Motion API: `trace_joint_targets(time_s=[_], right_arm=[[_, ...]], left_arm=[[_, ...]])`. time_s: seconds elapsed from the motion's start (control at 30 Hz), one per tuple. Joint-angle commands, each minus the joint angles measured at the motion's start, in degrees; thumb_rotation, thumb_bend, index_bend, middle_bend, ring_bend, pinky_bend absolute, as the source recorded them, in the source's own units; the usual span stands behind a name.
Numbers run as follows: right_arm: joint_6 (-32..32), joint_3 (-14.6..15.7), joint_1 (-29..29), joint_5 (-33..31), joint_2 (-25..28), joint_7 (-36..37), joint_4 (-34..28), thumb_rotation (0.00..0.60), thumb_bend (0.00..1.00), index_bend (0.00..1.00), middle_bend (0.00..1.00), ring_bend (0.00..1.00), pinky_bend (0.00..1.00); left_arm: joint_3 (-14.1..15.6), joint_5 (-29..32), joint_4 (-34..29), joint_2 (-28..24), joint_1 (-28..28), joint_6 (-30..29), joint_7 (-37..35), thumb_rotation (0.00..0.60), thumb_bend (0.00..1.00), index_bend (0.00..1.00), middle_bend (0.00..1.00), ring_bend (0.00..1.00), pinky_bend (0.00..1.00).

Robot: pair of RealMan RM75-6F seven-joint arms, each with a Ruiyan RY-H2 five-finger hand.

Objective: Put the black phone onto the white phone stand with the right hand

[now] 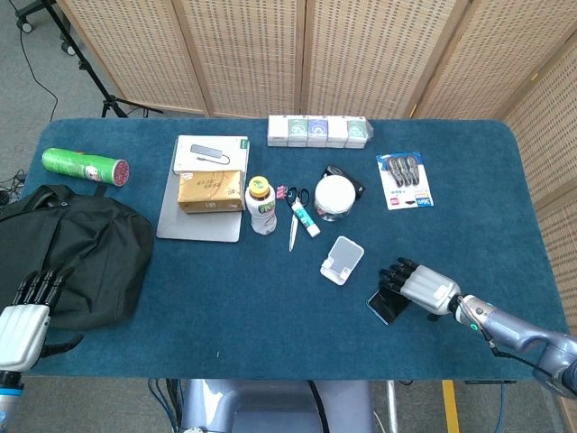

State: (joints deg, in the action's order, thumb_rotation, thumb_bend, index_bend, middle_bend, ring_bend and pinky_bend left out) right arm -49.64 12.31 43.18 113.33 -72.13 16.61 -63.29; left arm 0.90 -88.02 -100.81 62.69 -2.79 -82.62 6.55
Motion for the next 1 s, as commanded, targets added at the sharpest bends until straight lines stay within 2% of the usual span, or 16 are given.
trace_joint_targets(time_s=[0.03,0.23,0.4,0.53,0.73,1.0], right_arm=[[-0.65,0.57,0.29,0.09,-1.09,0.12,1.45,0.6,0.0,0.06,0.0,0.0,0.0],[-2.92,1.81,-0.18,-0.02,-3.37,1.63,5.55,0.6,0.0,0.18,0.03,0.0,0.0],[-8.67,2.63,-1.67,1.0,-6.85,3.95,11.65,0.6,0.04,0.34,0.23,0.14,0.13],[-13.06,3.91,-3.34,1.87,-11.08,7.25,19.56,0.6,0.13,0.44,0.3,0.19,0.16],[-17.89,5.7,-5.55,2.54,-15.2,11.3,28.92,0.6,0.24,0.52,0.41,0.28,0.19],[-24.55,5.88,-8.49,1.37,-18.28,15.89,37.42,0.6,0.26,0.58,0.47,0.34,0.24]], left_arm=[[-0.02,0.13,-0.04,0.09,-0.03,-0.01,0.17,0.6,0.0,0.0,0.0,0.0,0.0],[0.04,0.3,-0.07,0.32,-0.09,-0.01,0.7,0.6,0.0,0.0,0.0,0.0,0.0],[0.11,0.33,-0.06,0.51,-0.16,0.02,0.96,0.6,0.0,0.0,0.0,0.0,0.0],[0.27,0.24,-0.14,0.71,-0.18,0.03,1.2,0.6,0.0,0.0,0.0,0.0,0.0],[0.32,0.46,-0.15,1.09,-0.16,-0.02,1.79,0.6,0.0,0.0,0.0,0.0,0.0],[0.46,0.73,-0.24,1.72,-0.51,0.64,2.93,0.6,0.0,0.0,0.0,0.0,0.0]])
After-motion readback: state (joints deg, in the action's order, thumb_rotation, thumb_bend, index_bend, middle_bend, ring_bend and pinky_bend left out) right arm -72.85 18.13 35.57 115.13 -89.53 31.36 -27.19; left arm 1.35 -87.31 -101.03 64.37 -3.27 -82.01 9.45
